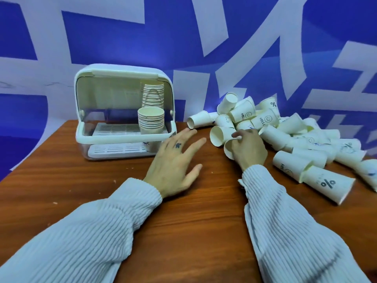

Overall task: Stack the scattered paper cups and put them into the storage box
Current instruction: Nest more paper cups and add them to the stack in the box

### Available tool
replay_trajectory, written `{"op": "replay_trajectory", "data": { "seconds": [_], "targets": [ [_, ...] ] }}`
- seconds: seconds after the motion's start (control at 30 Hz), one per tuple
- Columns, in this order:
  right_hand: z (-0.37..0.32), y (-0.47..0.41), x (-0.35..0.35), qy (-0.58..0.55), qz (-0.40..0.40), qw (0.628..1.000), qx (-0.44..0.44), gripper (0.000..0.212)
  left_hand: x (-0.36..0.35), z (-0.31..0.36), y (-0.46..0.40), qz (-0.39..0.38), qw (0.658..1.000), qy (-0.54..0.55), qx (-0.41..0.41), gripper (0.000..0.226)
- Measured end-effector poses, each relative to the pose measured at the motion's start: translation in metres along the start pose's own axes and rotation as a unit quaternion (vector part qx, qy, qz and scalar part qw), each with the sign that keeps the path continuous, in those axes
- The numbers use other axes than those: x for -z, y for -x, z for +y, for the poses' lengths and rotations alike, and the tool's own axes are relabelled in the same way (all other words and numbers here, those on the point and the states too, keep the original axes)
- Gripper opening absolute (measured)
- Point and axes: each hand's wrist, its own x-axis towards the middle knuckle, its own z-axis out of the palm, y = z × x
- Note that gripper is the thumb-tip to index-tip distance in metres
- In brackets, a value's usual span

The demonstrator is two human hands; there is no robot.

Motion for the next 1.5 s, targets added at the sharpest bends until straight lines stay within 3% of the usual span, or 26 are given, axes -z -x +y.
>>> {"op": "replay_trajectory", "data": {
  "seconds": [0.07, 0.13, 0.2, 0.27, 0.33, 0.43, 0.5, 0.57, 0.67, 0.8, 0.97, 1.07, 1.23, 1.37, 1.5],
  "targets": [
    [-0.008, 0.001, 0.006, -0.079, 0.037, 0.996, -0.015, 0.028, 0.004, -0.001, 0.000, 0.000, 1.000, 0.010, 0.019, 0.065],
    [-0.021, 0.003, 0.015, -0.238, 0.025, 0.971, -0.012, 0.025, 0.006, -0.001, 0.000, -0.004, 0.999, 0.019, 0.038, 0.071],
    [-0.039, 0.012, 0.027, -0.347, -0.043, 0.936, 0.039, 0.024, 0.008, 0.003, 0.000, -0.019, 0.998, 0.035, 0.051, 0.086],
    [-0.056, 0.029, 0.029, -0.366, -0.143, 0.913, 0.104, 0.021, 0.010, 0.007, 0.000, -0.035, 0.993, 0.077, 0.078, 0.105],
    [-0.067, 0.040, 0.023, -0.394, -0.203, 0.887, 0.126, 0.032, 0.011, 0.009, -0.001, -0.035, 0.984, 0.119, 0.125, 0.110],
    [-0.068, 0.036, 0.017, -0.471, -0.142, 0.867, 0.076, 0.037, 0.010, 0.004, -0.001, 0.003, 0.973, 0.147, 0.176, 0.105],
    [-0.058, 0.022, 0.007, -0.398, -0.020, 0.916, 0.055, 0.027, 0.009, 0.001, -0.001, 0.011, 0.970, 0.153, 0.189, 0.104],
    [-0.038, 0.010, -0.013, -0.241, 0.054, 0.968, 0.043, 0.029, 0.007, 0.002, -0.001, -0.001, 0.968, 0.166, 0.189, 0.104],
    [-0.016, -0.005, -0.041, -0.109, 0.020, 0.993, 0.034, 0.052, 0.008, 0.005, 0.000, 0.000, 0.967, 0.179, 0.183, 0.102],
    [-0.012, -0.017, -0.046, -0.050, 0.030, 0.998, 0.021, 0.038, 0.009, 0.007, 0.001, 0.010, 0.970, 0.169, 0.177, 0.092],
    [-0.006, -0.021, -0.040, -0.136, 0.079, 0.987, -0.027, 0.024, 0.013, 0.006, 0.000, 0.041, 0.959, 0.205, 0.192, 0.080],
    [-0.012, -0.018, -0.034, -0.246, 0.117, 0.962, -0.026, 0.020, 0.023, -0.002, -0.006, 0.116, 0.945, 0.222, 0.209, 0.078],
    [-0.062, -0.006, -0.006, -0.397, 0.121, 0.910, 0.008, 0.011, 0.054, -0.034, -0.025, 0.289, 0.873, 0.249, 0.304, 0.073],
    [-0.122, -0.005, 0.007, -0.438, 0.057, 0.895, 0.060, 0.009, 0.078, -0.064, -0.033, 0.383, 0.796, 0.279, 0.377, 0.067],
    [-0.175, -0.012, 0.005, -0.422, 0.010, 0.901, 0.098, 0.017, 0.085, -0.078, -0.030, 0.392, 0.781, 0.278, 0.399, 0.062]
  ]
}}
